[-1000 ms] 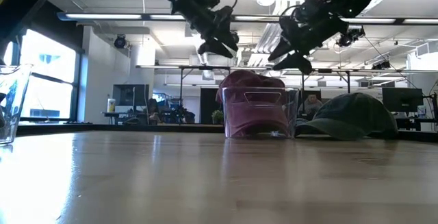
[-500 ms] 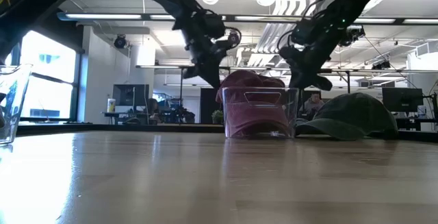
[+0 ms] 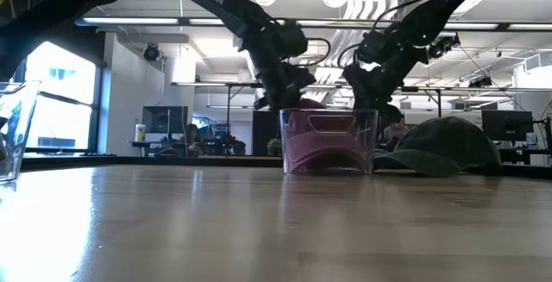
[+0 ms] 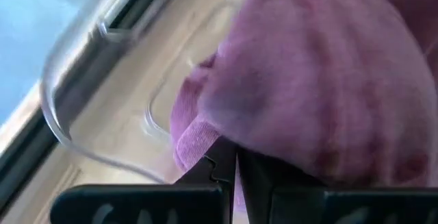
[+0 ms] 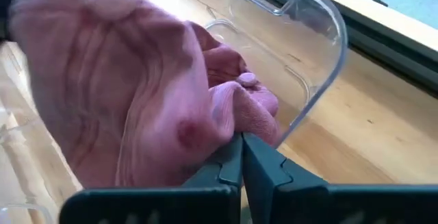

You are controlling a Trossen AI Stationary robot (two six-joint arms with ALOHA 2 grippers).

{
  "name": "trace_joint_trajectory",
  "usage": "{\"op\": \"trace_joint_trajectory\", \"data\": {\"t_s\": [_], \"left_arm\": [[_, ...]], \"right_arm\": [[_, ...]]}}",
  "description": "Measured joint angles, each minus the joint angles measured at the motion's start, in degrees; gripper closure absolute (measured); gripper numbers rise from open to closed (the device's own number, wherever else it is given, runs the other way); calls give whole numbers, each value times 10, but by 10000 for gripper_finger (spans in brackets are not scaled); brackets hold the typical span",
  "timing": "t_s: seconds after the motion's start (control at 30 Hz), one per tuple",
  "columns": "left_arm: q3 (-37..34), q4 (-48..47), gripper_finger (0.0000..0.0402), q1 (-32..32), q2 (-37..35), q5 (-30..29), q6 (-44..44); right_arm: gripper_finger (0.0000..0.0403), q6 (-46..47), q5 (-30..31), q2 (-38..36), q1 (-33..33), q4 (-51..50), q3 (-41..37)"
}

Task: Pick & Place hat
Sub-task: Put the maroon cap into the top transparent bin

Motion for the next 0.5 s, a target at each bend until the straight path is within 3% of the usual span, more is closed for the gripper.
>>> {"op": "trace_joint_trajectory", "data": {"t_s": [0.33,0.5], "left_arm": [[3,-26,387,-3,9,-10,4],[53,-82,387,-3,6,-5,4]], "right_arm": [[395,-22,1,25,0,22,0],[371,-19,22,17,-3,25,0]]}}
